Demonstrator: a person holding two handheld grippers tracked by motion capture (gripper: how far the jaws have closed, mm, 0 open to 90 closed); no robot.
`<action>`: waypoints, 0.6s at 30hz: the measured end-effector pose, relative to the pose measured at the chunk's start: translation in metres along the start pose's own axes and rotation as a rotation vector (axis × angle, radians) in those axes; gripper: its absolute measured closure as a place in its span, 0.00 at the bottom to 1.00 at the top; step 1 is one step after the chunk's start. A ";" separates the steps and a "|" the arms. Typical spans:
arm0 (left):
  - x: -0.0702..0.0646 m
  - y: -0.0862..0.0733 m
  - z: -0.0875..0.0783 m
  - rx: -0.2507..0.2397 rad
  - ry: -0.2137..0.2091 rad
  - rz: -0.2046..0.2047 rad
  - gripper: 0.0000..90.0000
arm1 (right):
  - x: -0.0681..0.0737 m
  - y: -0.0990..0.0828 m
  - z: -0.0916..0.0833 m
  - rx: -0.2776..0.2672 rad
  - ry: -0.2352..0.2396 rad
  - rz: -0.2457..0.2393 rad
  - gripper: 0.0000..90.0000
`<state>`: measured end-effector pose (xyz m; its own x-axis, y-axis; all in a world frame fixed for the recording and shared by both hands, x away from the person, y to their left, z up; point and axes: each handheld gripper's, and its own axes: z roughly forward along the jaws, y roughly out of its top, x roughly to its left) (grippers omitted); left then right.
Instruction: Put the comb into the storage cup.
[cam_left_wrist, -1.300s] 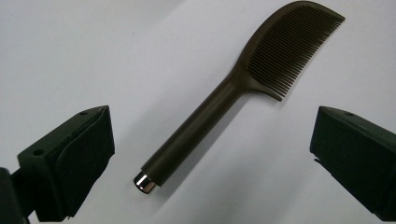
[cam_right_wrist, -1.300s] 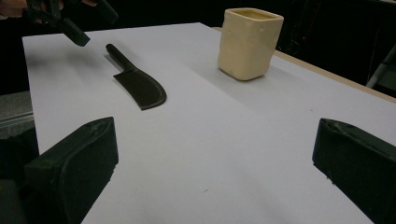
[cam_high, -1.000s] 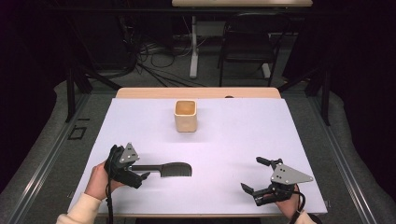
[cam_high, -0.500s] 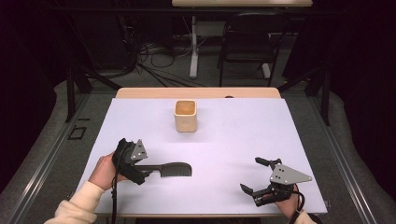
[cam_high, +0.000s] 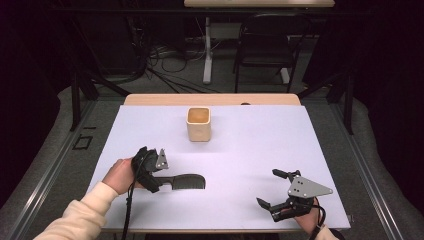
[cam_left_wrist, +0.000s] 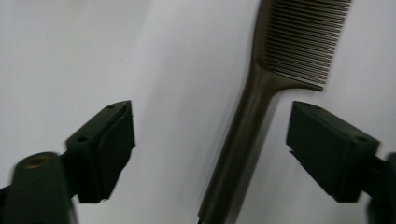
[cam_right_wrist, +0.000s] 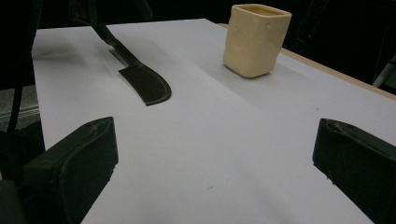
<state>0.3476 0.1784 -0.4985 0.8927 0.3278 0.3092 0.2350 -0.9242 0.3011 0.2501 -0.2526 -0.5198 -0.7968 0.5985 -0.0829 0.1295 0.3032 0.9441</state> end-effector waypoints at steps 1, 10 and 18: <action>0.000 0.003 0.003 0.024 -0.021 0.019 0.20 | 0.000 0.000 0.000 0.003 0.001 0.005 0.00; -0.004 0.020 0.016 0.121 -0.132 0.130 0.52 | 0.000 0.000 0.001 0.003 0.016 -0.004 0.00; -0.004 0.031 0.024 0.183 -0.203 0.202 0.74 | 0.001 0.000 0.001 0.002 0.021 -0.014 0.00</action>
<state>0.3607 0.1438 -0.5117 0.9822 0.1060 0.1551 0.0946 -0.9924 0.0791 0.2496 -0.2517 -0.5202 -0.8106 0.5787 -0.0893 0.1195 0.3128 0.9423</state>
